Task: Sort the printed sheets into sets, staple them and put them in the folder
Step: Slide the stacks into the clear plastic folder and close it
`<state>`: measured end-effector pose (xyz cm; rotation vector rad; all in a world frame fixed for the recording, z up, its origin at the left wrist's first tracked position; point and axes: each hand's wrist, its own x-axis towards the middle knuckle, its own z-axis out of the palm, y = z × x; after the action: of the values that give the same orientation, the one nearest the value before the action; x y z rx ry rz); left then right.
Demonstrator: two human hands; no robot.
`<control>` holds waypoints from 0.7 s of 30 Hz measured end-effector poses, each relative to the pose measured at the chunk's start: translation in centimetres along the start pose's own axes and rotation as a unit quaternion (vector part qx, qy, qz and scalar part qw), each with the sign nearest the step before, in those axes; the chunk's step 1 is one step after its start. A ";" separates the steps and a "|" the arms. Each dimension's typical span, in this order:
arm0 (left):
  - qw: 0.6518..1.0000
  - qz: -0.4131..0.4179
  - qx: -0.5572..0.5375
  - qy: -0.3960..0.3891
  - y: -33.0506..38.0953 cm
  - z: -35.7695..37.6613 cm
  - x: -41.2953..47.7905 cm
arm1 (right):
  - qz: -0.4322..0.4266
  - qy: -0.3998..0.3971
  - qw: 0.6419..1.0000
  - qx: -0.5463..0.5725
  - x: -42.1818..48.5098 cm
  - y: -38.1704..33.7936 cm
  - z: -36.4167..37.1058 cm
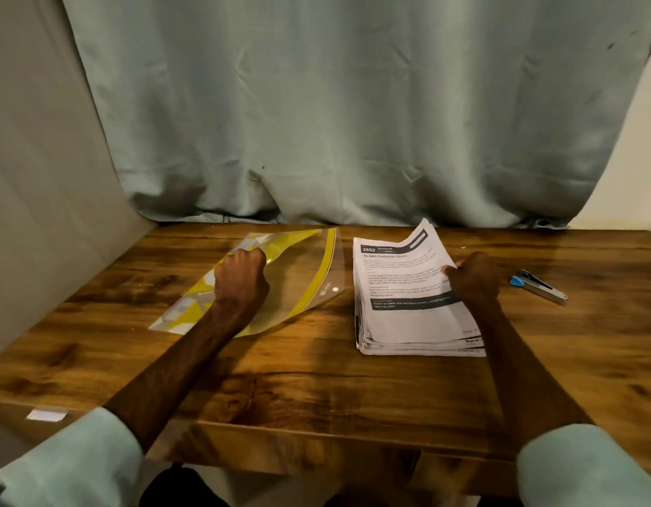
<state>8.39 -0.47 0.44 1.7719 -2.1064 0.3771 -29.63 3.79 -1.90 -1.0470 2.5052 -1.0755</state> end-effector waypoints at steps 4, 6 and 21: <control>1.000 0.002 -0.005 0.000 0.0 0.2 0.1 | -0.008 0.010 1.000 -0.011 0.0 -0.6 -0.2; 1.000 0.001 -0.007 -0.003 0.0 0.3 0.2 | -0.010 0.015 1.000 -0.023 0.1 -0.5 -0.4; 1.000 -0.009 -0.021 0.003 0.2 0.0 0.1 | -0.066 0.108 0.990 -0.060 -0.5 -0.6 -1.6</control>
<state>8.16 -0.46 0.51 1.7624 -2.0787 0.3298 -29.71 4.73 -0.39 -1.2043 2.7335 -1.1433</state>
